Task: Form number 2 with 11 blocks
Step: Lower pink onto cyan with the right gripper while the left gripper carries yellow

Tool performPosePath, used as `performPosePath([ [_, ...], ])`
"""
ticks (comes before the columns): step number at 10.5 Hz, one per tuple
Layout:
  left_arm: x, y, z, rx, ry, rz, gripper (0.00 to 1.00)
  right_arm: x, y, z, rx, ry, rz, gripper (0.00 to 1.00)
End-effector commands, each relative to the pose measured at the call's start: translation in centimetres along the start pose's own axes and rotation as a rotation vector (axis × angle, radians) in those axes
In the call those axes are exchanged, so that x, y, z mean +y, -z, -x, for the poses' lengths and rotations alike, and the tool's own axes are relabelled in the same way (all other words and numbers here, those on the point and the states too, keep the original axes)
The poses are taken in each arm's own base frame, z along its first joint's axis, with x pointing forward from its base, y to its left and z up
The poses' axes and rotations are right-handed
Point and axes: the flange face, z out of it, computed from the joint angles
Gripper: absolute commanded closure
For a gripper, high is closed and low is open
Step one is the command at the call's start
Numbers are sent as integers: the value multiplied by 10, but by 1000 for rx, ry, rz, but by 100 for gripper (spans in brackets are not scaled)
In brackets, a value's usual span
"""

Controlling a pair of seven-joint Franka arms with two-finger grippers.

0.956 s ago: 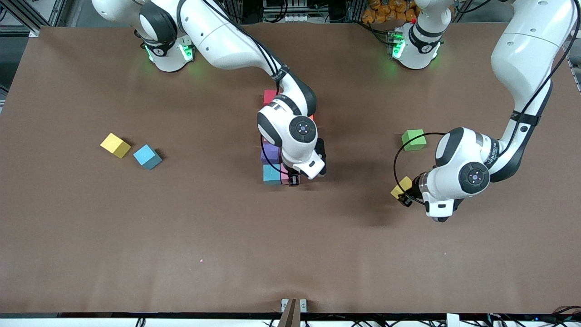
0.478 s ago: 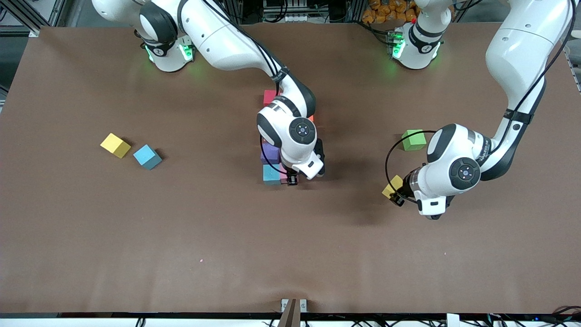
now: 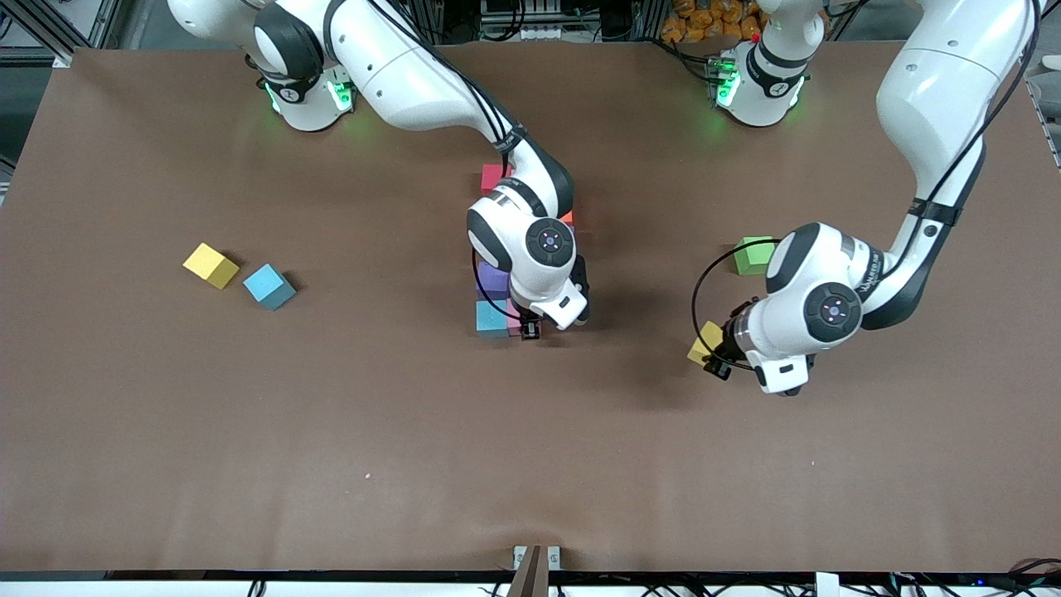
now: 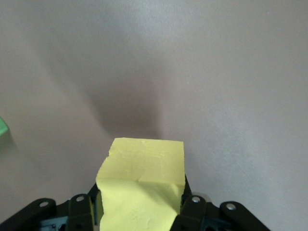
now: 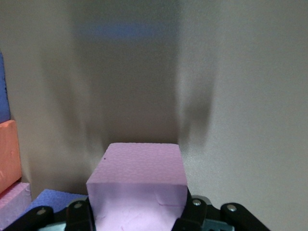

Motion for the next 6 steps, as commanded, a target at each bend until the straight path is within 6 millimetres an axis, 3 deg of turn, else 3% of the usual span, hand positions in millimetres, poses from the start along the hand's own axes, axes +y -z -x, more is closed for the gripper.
performPosePath([
  [1,8,10,12,-9,96,20,74,0,0,3,-12,18,6,71],
  [4,9,10,16,-48,212,18,77,1,-1,5,-21,20,2,70],
  [6,10,7,31,-55,293,10,78,-1,-6,8,-31,19,-5,67],
])
